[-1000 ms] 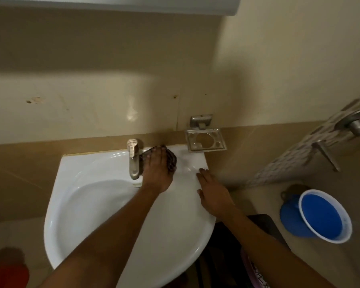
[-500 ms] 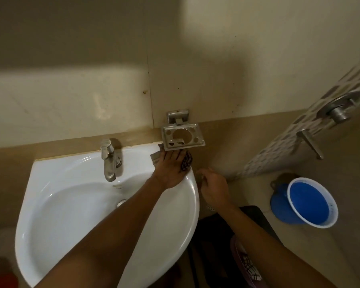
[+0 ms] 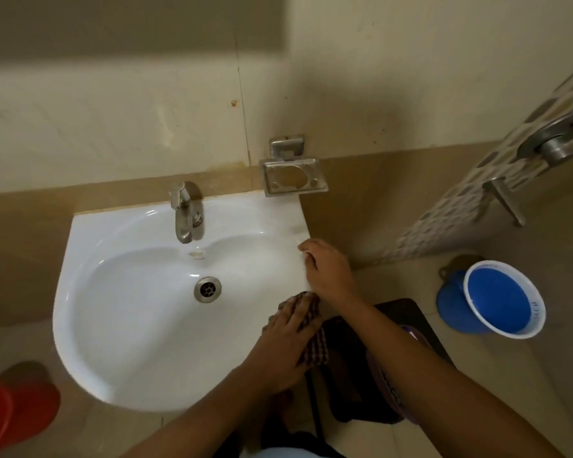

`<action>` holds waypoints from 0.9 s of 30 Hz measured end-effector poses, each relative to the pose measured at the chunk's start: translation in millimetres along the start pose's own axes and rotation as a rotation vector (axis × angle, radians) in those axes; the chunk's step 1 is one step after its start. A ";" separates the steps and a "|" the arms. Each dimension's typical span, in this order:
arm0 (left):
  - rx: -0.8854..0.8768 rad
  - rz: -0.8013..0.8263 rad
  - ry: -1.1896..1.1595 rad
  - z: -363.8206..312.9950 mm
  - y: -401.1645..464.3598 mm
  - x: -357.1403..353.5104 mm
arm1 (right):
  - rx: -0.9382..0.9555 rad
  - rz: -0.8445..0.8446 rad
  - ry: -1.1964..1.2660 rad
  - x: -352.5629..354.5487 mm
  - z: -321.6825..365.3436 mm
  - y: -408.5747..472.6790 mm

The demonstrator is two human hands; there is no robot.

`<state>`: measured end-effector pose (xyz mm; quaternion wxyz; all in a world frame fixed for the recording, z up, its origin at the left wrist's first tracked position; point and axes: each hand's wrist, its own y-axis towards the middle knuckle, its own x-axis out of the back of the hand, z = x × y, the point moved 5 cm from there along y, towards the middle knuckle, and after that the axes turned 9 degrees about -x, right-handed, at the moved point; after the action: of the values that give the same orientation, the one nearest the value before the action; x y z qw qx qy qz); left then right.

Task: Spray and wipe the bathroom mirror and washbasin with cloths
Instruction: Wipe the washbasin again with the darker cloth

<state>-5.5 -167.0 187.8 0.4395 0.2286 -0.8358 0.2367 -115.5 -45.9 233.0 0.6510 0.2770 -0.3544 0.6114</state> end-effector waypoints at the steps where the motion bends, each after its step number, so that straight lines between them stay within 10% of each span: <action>1: 0.052 -0.010 -0.054 3.3 -5.8 -2.1 | 0.013 0.012 -0.008 -5.3 1.9 -8.6; 10: 0.264 -0.158 -0.270 21.1 -19.6 -6.6 | 0.153 -0.002 -0.168 -38.4 9.9 -79.5; 27: 0.199 -0.269 0.415 155.2 -268.7 45.6 | 0.221 -0.037 -0.320 -89.3 66.1 -173.0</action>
<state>32.6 -478.0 200.7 0.6046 0.3263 -0.6623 0.2987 48.0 -169.1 213.5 0.5630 0.4469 -0.3792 0.5827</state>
